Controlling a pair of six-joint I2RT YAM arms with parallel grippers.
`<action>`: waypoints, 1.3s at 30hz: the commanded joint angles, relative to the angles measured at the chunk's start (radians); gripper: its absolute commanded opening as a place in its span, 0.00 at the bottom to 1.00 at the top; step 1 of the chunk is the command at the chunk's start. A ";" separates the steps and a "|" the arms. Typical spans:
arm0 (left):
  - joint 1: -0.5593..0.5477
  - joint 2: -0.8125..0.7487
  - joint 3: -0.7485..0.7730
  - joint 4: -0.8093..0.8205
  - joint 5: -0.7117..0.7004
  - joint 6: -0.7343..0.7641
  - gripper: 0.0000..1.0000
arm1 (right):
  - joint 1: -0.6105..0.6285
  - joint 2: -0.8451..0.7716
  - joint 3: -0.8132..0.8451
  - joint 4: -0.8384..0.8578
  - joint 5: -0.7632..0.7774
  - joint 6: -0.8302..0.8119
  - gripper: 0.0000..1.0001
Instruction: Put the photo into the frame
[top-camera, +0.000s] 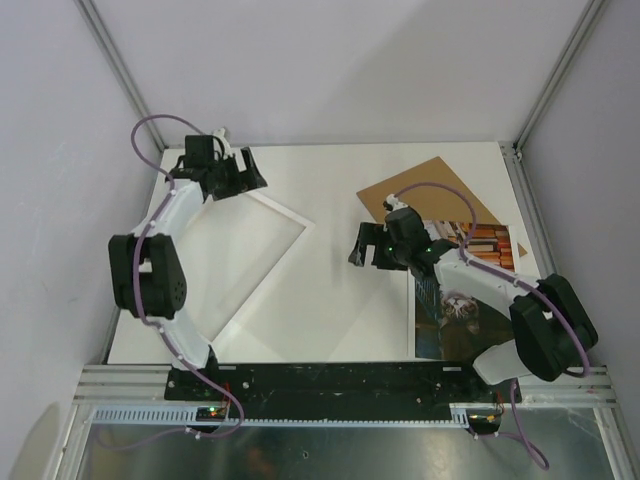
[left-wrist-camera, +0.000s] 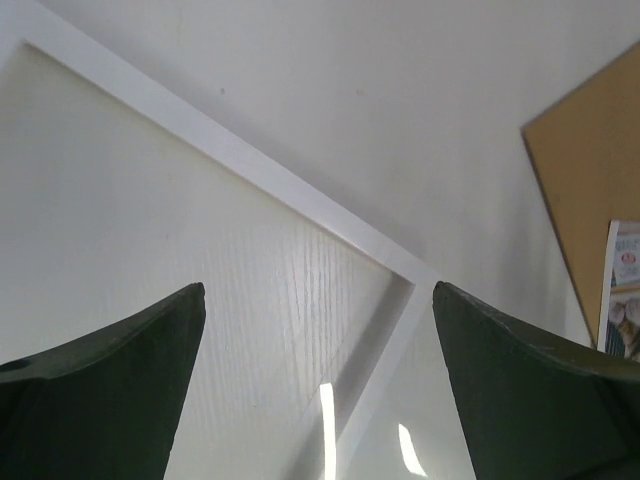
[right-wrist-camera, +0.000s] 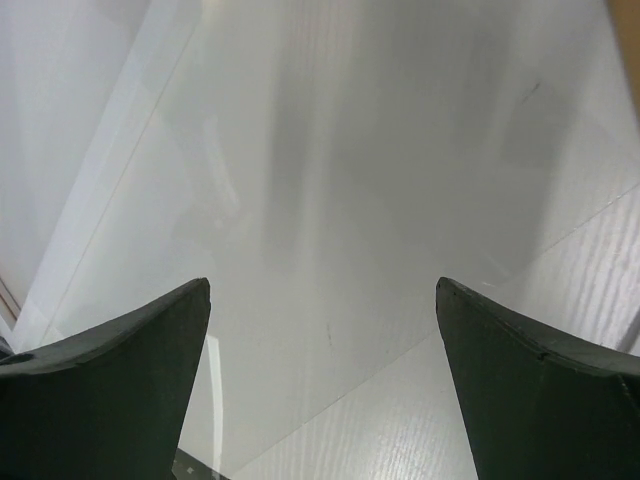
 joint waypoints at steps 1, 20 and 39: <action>0.018 0.102 0.067 -0.045 0.248 0.127 1.00 | 0.036 0.038 0.038 0.023 -0.013 0.010 0.99; -0.045 0.352 0.082 -0.134 0.437 0.225 1.00 | 0.040 0.035 -0.140 0.189 -0.078 0.011 0.99; -0.104 0.355 0.037 -0.139 0.477 0.244 0.94 | 0.035 0.050 -0.241 0.282 -0.084 0.038 0.99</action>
